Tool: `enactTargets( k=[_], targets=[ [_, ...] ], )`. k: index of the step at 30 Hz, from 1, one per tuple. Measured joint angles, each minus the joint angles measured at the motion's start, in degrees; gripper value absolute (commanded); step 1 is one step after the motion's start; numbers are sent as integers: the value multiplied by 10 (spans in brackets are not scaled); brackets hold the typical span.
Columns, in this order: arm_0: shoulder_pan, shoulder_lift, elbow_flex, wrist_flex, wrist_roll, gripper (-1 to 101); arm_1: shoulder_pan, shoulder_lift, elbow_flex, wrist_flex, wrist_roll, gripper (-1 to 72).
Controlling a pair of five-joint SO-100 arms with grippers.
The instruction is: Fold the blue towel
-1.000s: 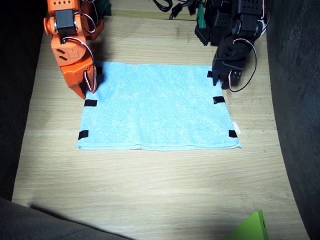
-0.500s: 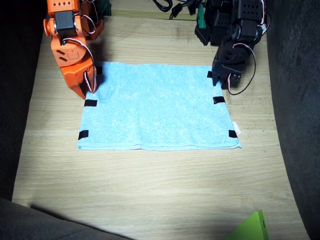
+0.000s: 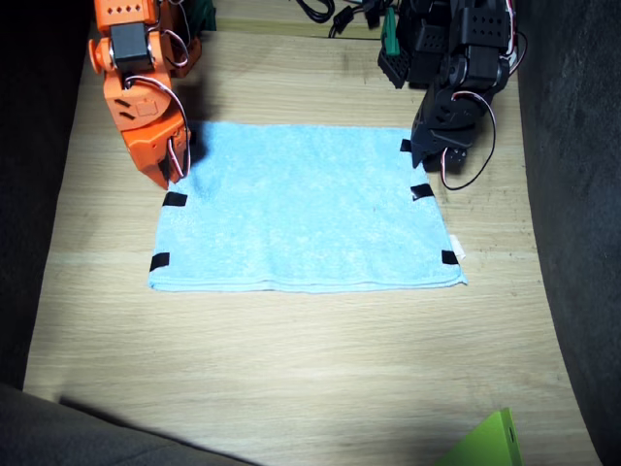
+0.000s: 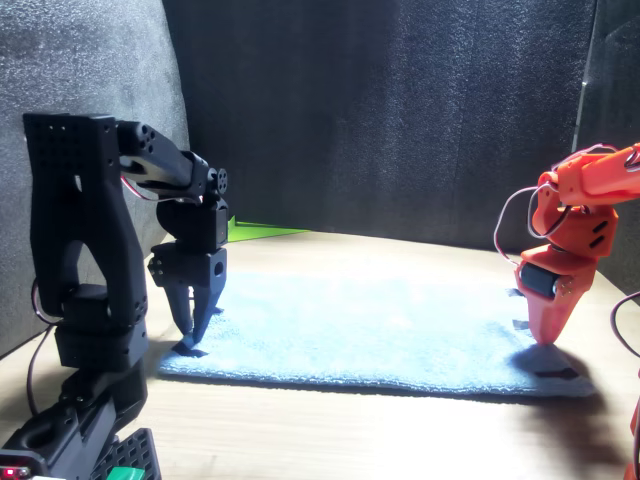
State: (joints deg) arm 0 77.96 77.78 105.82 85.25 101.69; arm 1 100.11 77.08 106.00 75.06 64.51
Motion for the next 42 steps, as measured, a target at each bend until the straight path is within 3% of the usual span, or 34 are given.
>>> enactTargets(
  k=[16,28,42],
  targets=[
    [5,51,1,18,-6,-1,20,28,15,1,18,0],
    [-37,101,-16,63,-20,-2,33,103,1,46,35,0],
    [-105,90,-137,142,-44,-2,104,98,-112,115,66,0]
  ],
)
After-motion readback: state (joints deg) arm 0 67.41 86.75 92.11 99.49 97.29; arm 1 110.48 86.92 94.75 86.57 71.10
